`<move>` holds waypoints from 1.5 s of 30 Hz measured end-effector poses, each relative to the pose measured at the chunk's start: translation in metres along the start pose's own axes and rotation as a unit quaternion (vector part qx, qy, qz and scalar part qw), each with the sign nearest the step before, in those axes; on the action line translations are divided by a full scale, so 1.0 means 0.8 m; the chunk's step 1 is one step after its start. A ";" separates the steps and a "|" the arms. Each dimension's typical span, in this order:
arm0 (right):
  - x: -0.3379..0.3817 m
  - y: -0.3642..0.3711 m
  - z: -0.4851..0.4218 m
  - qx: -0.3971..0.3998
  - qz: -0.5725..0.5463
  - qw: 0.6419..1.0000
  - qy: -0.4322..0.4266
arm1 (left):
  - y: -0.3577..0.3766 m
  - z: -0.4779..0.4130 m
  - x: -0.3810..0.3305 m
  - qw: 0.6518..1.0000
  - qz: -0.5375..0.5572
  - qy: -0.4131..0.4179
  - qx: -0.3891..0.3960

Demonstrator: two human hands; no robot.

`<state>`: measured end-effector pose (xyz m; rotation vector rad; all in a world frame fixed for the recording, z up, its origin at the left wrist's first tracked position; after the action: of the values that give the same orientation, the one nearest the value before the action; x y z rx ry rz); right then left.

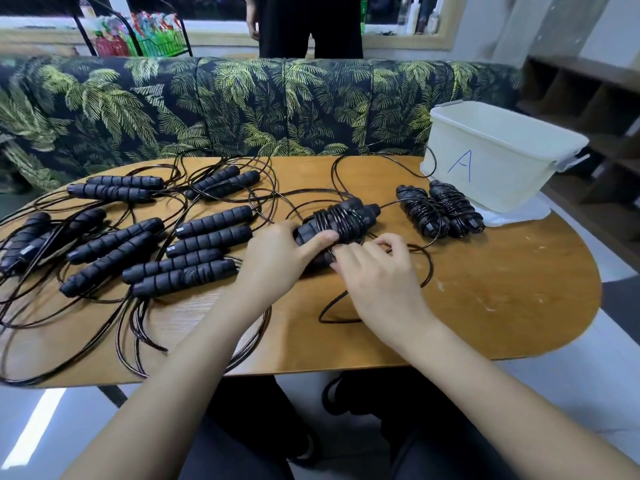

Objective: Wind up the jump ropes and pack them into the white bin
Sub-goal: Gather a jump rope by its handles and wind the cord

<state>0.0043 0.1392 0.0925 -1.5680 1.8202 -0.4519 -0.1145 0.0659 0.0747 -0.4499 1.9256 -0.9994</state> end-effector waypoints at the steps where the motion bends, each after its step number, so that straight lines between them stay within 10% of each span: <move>1: 0.005 0.000 0.003 -0.006 -0.004 1.000 0.005 | 0.002 -0.001 0.001 1.000 0.024 -0.012 -0.003; 12: -0.070 0.012 -0.031 0.139 -0.144 0.980 -0.003 | -0.025 -0.010 -0.017 0.996 -0.057 0.063 -0.009; 20: -0.038 0.061 -0.036 0.357 -0.417 0.836 -0.010 | -0.019 -0.002 -0.050 0.980 -0.092 0.173 0.040; 27: -0.037 0.038 -0.044 0.215 -0.352 0.910 -0.033 | -0.024 -0.013 -0.037 0.984 -0.068 0.154 0.054; 31: -0.069 0.036 -0.044 0.153 -0.356 0.921 0.032 | -0.029 -0.009 -0.020 0.987 0.149 0.043 -0.045; 37: -0.121 0.032 -0.047 0.102 -0.344 0.924 0.131 | 0.076 0.040 -0.033 0.831 0.517 -0.121 0.166; 45: -0.177 0.032 -0.028 0.112 -0.309 0.927 0.182 | 0.068 0.033 -0.007 0.902 0.288 -0.042 0.320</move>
<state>-0.0239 0.2768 0.1298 -1.9676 1.4077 -1.2687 -0.0847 0.0901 0.0273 0.4293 1.3975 -1.0999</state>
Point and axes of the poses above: each hand's wrist, its own z-axis away from the middle knuckle, its own y-axis out of the palm, x = y × z, the point moved 10 cm from there along -z, towards the middle knuckle, and after that the axes turned 2 degrees about x, right-handed, at the moved point
